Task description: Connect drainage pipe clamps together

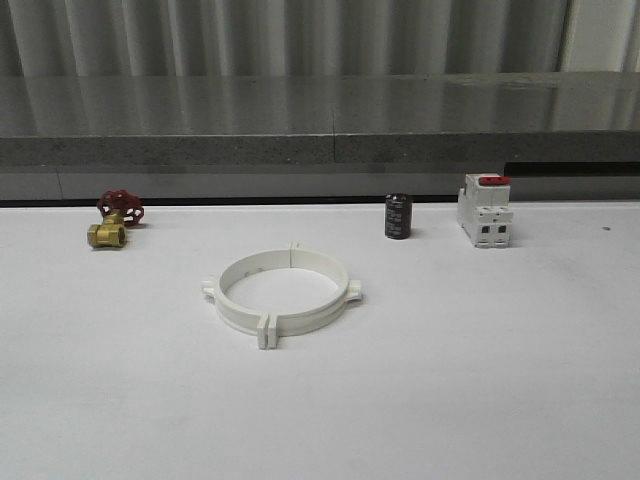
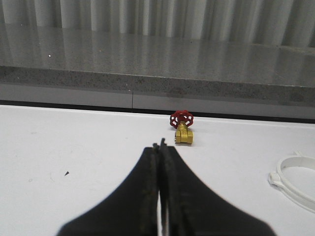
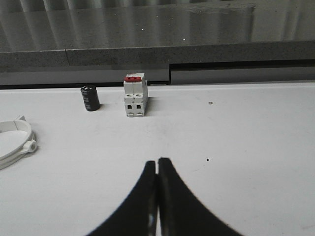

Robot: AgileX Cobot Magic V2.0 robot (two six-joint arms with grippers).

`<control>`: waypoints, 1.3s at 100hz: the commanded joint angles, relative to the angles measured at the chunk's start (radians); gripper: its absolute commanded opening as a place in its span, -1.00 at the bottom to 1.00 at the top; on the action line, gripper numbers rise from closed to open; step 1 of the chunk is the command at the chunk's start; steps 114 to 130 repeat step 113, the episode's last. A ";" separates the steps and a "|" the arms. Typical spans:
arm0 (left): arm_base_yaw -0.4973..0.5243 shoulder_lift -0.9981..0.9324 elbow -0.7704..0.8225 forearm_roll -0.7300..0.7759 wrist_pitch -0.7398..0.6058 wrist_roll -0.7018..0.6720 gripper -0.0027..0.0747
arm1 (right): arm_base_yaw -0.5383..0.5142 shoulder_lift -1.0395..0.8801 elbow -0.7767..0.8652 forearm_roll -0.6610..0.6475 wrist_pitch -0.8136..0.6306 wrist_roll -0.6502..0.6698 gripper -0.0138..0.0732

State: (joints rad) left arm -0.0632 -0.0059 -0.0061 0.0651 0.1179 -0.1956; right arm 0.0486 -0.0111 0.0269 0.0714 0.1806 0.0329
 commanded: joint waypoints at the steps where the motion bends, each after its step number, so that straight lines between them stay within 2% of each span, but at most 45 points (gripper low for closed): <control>1: 0.006 -0.032 0.020 0.001 -0.100 -0.001 -0.98 | 0.003 -0.020 -0.015 0.000 -0.084 -0.004 -0.84; 13: 0.006 -0.032 0.036 0.001 -0.133 -0.001 -0.98 | 0.003 -0.020 -0.015 0.000 -0.084 -0.004 -0.84; 130: 0.006 -0.032 0.036 0.001 -0.118 -0.001 -0.98 | 0.003 -0.020 -0.015 0.000 -0.084 -0.004 -0.84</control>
